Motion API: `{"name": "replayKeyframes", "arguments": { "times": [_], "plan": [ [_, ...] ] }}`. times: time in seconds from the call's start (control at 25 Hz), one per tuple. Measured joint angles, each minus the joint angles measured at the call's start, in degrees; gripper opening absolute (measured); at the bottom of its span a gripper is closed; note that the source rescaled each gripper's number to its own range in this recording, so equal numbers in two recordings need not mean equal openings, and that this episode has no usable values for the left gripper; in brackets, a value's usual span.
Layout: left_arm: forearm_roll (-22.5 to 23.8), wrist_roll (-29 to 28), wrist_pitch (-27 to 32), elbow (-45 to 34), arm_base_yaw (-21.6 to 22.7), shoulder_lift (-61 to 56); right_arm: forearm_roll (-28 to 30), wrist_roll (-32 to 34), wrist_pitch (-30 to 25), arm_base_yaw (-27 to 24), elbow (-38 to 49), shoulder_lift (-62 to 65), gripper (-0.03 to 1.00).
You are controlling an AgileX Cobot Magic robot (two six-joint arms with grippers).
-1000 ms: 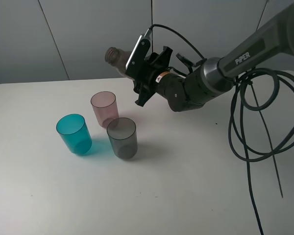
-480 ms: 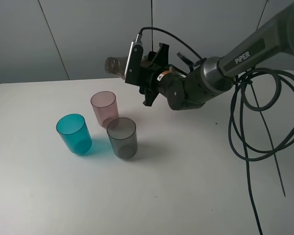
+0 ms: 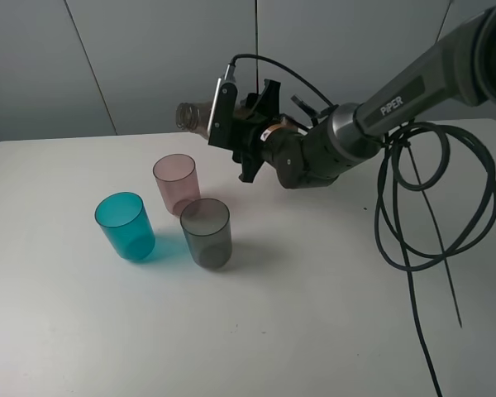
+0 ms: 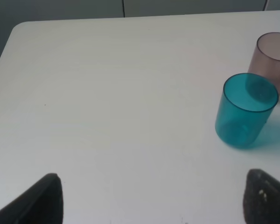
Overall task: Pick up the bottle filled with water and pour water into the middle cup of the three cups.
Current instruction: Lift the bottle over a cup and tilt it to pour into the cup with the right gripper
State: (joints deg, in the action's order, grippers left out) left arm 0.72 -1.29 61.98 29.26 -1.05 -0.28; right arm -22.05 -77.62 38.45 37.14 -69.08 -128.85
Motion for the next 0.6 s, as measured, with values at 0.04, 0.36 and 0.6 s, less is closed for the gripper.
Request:
{"name": "replayKeyframes", "arguments": {
  "times": [0.04, 0.36, 0.6],
  "plan": [
    [0.0, 0.0, 0.0, 0.0, 0.0, 0.0, 0.0, -0.2, -0.1, 0.0, -0.2, -0.1, 0.0],
    [0.0, 0.0, 0.0, 0.0, 0.0, 0.0, 0.2, -8.8, 0.6, 0.0, -0.9, -2.1, 0.0],
    [0.0, 0.0, 0.0, 0.0, 0.0, 0.0, 0.2, -14.4, 0.9, 0.0, -0.9, -2.2, 0.0]
  ]
}}
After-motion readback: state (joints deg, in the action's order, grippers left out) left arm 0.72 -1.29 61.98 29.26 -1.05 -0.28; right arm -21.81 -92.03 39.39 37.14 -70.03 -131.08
